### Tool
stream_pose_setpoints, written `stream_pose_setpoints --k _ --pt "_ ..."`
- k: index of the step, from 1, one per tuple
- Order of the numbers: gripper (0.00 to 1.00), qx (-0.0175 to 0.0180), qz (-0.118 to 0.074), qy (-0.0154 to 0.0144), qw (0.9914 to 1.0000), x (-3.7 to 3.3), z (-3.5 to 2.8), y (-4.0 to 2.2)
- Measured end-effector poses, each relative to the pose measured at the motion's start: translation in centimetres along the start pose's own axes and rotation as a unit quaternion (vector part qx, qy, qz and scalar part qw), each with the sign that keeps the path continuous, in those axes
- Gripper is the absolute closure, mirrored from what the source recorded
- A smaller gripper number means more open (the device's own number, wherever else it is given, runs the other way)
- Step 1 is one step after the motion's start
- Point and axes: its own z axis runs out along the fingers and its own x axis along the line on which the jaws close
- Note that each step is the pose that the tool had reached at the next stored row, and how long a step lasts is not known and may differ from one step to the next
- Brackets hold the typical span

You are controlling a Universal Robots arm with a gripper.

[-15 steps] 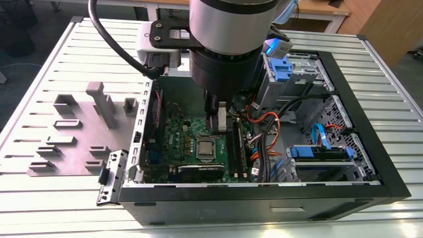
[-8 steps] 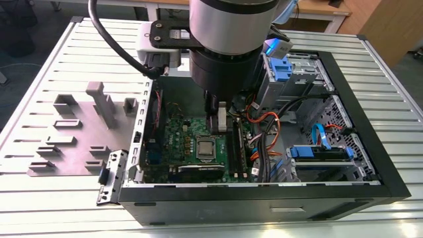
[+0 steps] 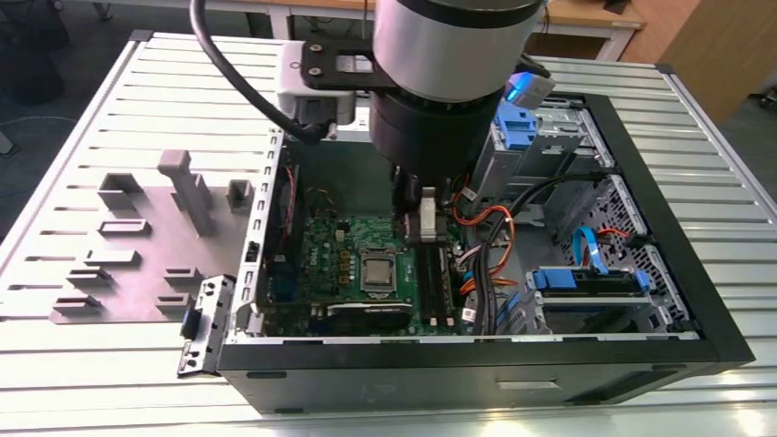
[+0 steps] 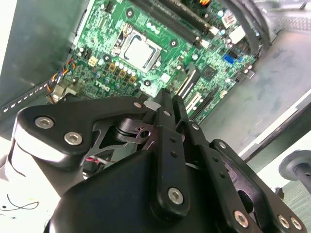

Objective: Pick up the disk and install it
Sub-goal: 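Insert the second disk wire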

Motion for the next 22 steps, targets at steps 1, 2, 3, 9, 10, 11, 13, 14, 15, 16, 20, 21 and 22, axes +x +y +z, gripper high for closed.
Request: stream_pose_setpoints --k 1,2,3,9,10,11,13,14,15,16,20,21,22 --pt "0.81 -0.0002 0.000 0.0000 1.00000 0.01 0.00 -0.29" --pt "0.81 -0.0005 0.000 0.0000 1.00000 0.02 0.00 -0.62" --pt "0.81 -0.0007 0.000 0.0000 1.00000 0.02 0.00 -0.92" --pt "0.81 -0.0021 0.000 -0.0001 1.00000 0.07 0.01 -2.81" --pt "0.81 -0.0023 0.000 -0.0001 1.00000 0.08 0.01 -3.10" --pt "0.81 -0.0025 0.000 0.0000 1.00000 0.08 0.01 -3.39" --pt "0.81 -0.0027 0.000 -0.0001 1.00000 0.10 0.01 -3.97" --pt "0.81 -0.0029 0.000 -0.0001 1.00000 0.11 0.02 -4.26" --pt "0.81 -0.0030 0.000 -0.0001 1.00000 0.11 0.01 -4.56" --pt "0.81 -0.0032 0.000 0.0000 0.99999 0.12 0.01 -4.92" --pt "0.81 -0.0037 0.000 -0.0001 0.99999 0.16 0.03 -6.26" --pt "0.81 -0.0037 0.000 -0.0001 0.99999 0.17 0.04 -6.55" --pt "0.81 -0.0037 0.000 -0.0001 0.99999 0.17 0.04 -6.83"
